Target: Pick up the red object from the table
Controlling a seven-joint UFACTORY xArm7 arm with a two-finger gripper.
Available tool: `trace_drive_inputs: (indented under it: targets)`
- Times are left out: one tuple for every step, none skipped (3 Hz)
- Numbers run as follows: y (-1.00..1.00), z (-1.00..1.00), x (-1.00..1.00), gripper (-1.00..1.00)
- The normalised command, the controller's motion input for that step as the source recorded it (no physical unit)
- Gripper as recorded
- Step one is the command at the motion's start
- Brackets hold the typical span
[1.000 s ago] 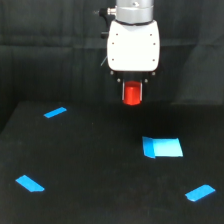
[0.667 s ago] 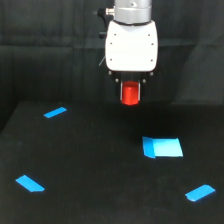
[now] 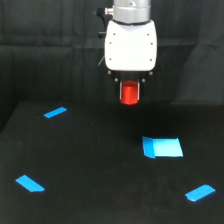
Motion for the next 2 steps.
trace_drive_inputs:
  targets:
    - [-0.02,0.02,-0.07,-0.94]
    - [0.09,0.03,-0.05,-0.96]
